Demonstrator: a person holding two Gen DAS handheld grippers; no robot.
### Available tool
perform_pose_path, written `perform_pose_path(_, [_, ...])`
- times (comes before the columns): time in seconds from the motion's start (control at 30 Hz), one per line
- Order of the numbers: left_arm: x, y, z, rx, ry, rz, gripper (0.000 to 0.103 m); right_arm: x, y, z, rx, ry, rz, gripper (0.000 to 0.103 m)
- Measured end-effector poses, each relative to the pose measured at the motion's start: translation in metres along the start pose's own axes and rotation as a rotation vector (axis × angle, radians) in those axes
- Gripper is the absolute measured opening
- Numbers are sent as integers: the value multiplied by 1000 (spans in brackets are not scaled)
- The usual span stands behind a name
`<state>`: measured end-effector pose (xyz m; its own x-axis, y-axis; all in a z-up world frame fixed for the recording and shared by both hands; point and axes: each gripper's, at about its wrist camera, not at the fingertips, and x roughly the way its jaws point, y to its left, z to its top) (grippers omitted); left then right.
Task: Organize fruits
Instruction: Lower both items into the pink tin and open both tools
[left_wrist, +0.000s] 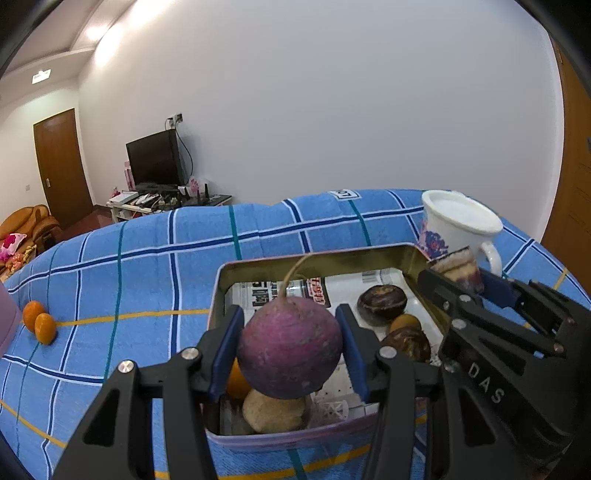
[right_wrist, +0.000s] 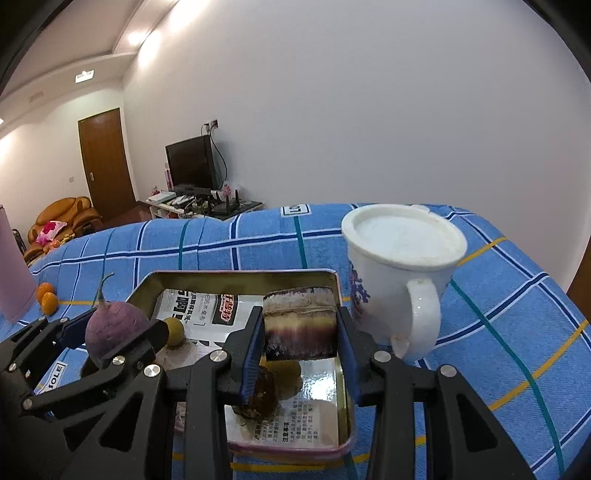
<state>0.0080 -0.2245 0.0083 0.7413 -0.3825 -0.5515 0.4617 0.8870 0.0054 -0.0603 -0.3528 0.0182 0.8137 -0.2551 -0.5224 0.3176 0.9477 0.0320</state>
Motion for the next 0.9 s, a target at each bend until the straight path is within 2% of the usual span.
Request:
perform_pose_path(0.33, [-3, 6, -2, -13, -8, 3, 53, 16, 3, 4, 6, 52, 24, 40])
perform_pose_path(0.7, [-1, 14, -2, -50, 6, -5, 53, 34, -1, 5, 70, 120, 131, 40])
perform_pose_path(0.9, [-3, 15, -2, -57, -9, 13, 56, 32, -4, 5, 108, 114, 187, 41])
